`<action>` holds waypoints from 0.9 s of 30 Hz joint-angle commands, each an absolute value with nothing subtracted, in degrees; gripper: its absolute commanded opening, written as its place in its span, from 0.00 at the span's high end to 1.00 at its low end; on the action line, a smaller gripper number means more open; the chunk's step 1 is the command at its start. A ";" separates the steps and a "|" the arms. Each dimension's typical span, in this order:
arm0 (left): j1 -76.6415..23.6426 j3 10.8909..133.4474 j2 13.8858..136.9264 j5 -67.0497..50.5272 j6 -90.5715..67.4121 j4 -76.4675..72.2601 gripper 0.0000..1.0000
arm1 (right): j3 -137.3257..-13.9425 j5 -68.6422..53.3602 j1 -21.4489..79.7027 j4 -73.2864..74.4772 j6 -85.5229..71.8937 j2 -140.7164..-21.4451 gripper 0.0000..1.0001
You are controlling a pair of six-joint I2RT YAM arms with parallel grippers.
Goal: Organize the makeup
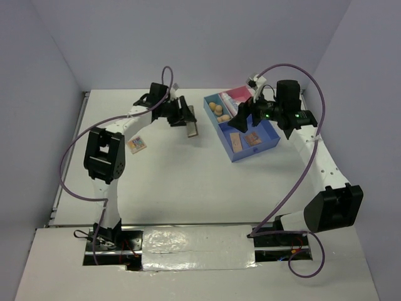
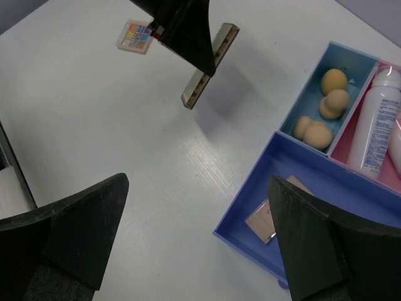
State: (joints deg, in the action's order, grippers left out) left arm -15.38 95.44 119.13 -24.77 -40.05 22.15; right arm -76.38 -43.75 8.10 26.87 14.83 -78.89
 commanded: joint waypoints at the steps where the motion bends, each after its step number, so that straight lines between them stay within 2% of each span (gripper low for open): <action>1: -19.59 94.40 115.31 -39.54 -36.83 -2.14 1.00 | -79.10 -42.98 6.51 28.47 16.52 -76.12 0.02; 3: -21.96 95.44 116.27 -41.30 -36.83 -5.44 1.00 | -79.71 -43.77 5.19 29.53 17.05 -75.50 0.06; 6: -24.77 98.51 118.90 -42.54 -37.44 -9.93 1.00 | -80.68 -45.26 3.26 30.76 17.58 -74.27 0.22; 7: -25.39 99.57 119.79 -42.45 -37.88 -10.37 1.00 | -80.86 -45.70 2.64 31.20 17.58 -73.92 0.35; 8: -26.36 101.76 120.58 -42.54 -38.32 -10.55 1.00 | -81.03 -46.14 1.42 31.29 17.49 -73.22 0.42; 9: -26.80 102.73 122.41 -42.63 -38.84 -10.72 1.00 | -81.21 -46.84 0.97 31.46 17.49 -72.86 0.59; 12: -29.00 106.86 126.19 -42.98 -39.29 -10.29 1.00 | -81.39 -47.46 -1.39 31.73 16.79 -71.81 0.82; 16: -30.85 111.35 130.51 -41.14 -40.16 -9.49 1.00 | -81.04 -47.46 -2.20 32.08 16.52 -70.67 0.82; 20: -32.08 117.05 134.38 -37.19 -39.20 -5.55 0.93 | -80.60 -47.37 -2.63 32.17 16.35 -70.31 0.77; 22: -32.43 119.34 136.14 -34.73 -38.59 -2.56 0.85 | -80.42 -47.20 -2.72 32.08 16.43 -70.40 0.73; 23: -32.61 120.14 136.75 -33.85 -38.24 -1.16 0.78 | -80.33 -47.20 -2.72 32.08 16.44 -70.31 0.71; 27: -33.31 121.38 136.94 -30.33 -34.99 5.26 0.69 | -79.98 -47.37 -2.72 31.56 16.17 -70.49 0.66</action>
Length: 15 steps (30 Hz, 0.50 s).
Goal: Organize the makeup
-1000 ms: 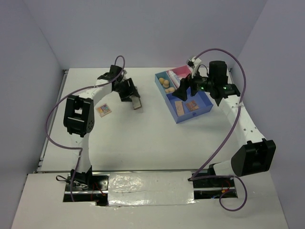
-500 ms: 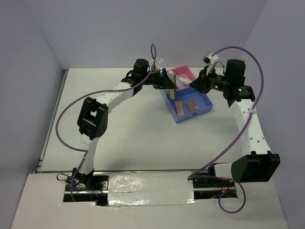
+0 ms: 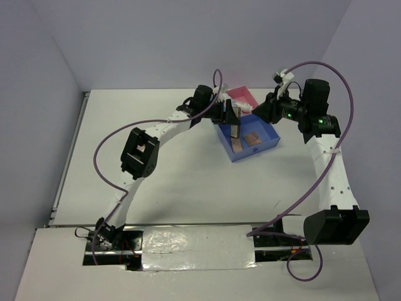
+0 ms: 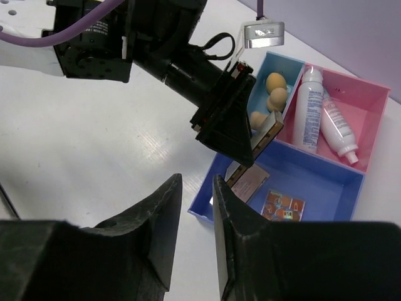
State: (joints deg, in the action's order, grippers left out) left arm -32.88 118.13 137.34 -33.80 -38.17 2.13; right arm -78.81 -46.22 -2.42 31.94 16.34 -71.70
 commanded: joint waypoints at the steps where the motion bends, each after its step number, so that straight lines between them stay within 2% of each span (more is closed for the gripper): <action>1: -33.57 121.55 136.93 -29.80 -34.46 6.32 0.68 | -79.89 -47.37 -2.81 31.55 16.08 -70.49 0.65; 5: -34.01 121.20 136.76 -28.74 -32.79 9.84 0.49 | -79.63 -47.46 -2.81 31.20 15.82 -70.58 0.55; 7: -34.19 120.15 136.23 -28.39 -32.43 10.46 0.44 | -79.45 -47.64 -2.81 31.11 15.65 -70.49 0.54; 9: -34.28 119.53 135.27 -27.78 -32.17 10.46 0.28 | -79.37 -47.72 -2.81 31.11 15.56 -70.49 0.49; 10: -34.45 119.18 134.57 -27.69 -32.08 10.63 0.01 | -79.37 -47.72 -2.90 31.11 15.56 -70.40 0.46; 11: -34.45 119.18 134.30 -27.77 -31.82 10.81 0.01 | -79.37 -47.81 -2.90 31.11 15.56 -70.40 0.41; 15: -34.45 118.65 132.37 -26.64 -30.59 11.78 0.01 | -79.63 -47.64 -2.90 31.90 16.08 -70.40 0.31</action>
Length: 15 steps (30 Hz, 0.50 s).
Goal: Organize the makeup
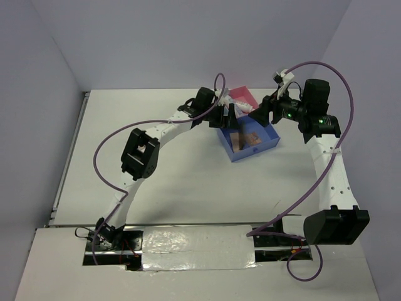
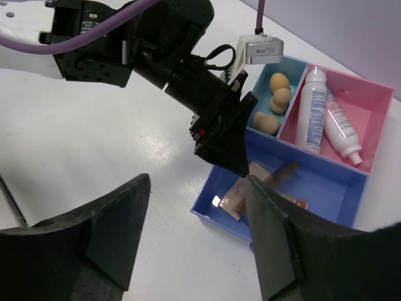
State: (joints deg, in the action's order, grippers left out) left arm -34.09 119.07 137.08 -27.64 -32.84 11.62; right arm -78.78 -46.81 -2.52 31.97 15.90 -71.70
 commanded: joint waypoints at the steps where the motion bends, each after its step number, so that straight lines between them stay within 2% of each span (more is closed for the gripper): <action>1: -34.45 117.78 131.15 -26.28 -30.41 11.34 0.01 | -80.06 -47.38 -2.81 32.17 16.69 -70.49 0.29; 6: -34.37 116.11 126.92 -23.74 -28.83 11.77 0.01 | -82.35 -46.41 -2.90 34.71 19.33 -70.58 0.21; 8: -34.19 114.44 123.15 -20.23 -27.60 11.95 0.01 | -82.97 -45.27 -2.90 34.63 19.95 -70.14 0.01; 11: -32.61 106.46 115.42 -14.43 -27.68 10.20 0.01 | -80.78 -39.65 -2.90 29.12 16.10 -68.65 0.00; 12: -31.22 100.52 113.23 -13.20 -27.95 8.11 0.01 | -79.81 -38.51 -2.90 27.70 15.48 -68.21 0.00; 15: -27.01 88.62 102.00 -9.68 -29.26 5.98 0.01 | -77.52 -40.15 -2.99 27.41 18.79 -69.16 0.00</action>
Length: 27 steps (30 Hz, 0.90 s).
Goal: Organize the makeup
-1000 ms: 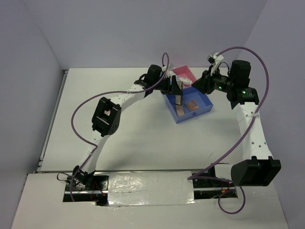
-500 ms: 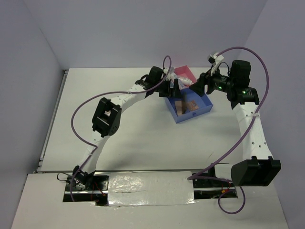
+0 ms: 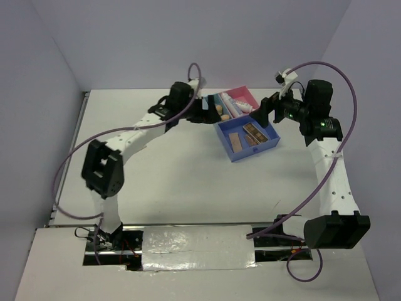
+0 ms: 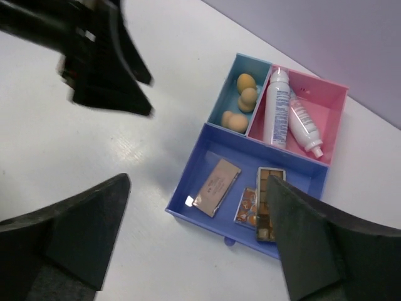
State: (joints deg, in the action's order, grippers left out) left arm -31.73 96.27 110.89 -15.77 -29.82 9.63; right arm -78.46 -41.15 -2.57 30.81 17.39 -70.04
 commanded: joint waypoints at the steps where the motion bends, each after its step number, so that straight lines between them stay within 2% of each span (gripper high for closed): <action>1: -25.68 85.98 99.95 -9.06 -29.53 6.06 0.01 | -78.56 -42.08 -2.90 29.07 20.46 -69.87 0.09; 3: -21.30 78.07 96.08 -7.38 -30.67 6.50 0.01 | -79.97 -48.15 -2.90 33.74 24.06 -72.33 0.24; 4: -19.53 75.61 92.41 -7.12 -31.02 7.03 0.01 | -80.42 -49.21 -2.73 34.53 23.99 -72.77 0.38; 7: -12.24 66.20 86.25 -7.38 -32.69 7.82 0.01 | -79.28 -49.66 -1.59 33.49 23.21 -73.91 0.51; 9: -7.24 61.29 83.77 -7.38 -33.66 9.66 0.01 | -79.28 -48.18 -0.35 33.75 23.20 -74.97 0.51; 13: -1.59 58.71 81.12 -2.22 -34.63 16.68 0.01 | -79.63 -44.75 4.48 34.37 23.03 -76.90 0.40; 18: -0.18 63.71 86.12 5.35 -37.08 30.82 0.01 | -79.89 -44.30 5.89 32.78 19.95 -79.27 0.37; 23: -0.18 65.56 92.37 6.68 -37.80 31.21 0.01 | -79.81 -44.12 6.59 31.56 18.55 -79.98 0.36; 27: -0.26 67.49 95.78 6.59 -37.70 28.83 0.15 | -78.14 -44.12 6.85 30.41 17.84 -78.76 0.36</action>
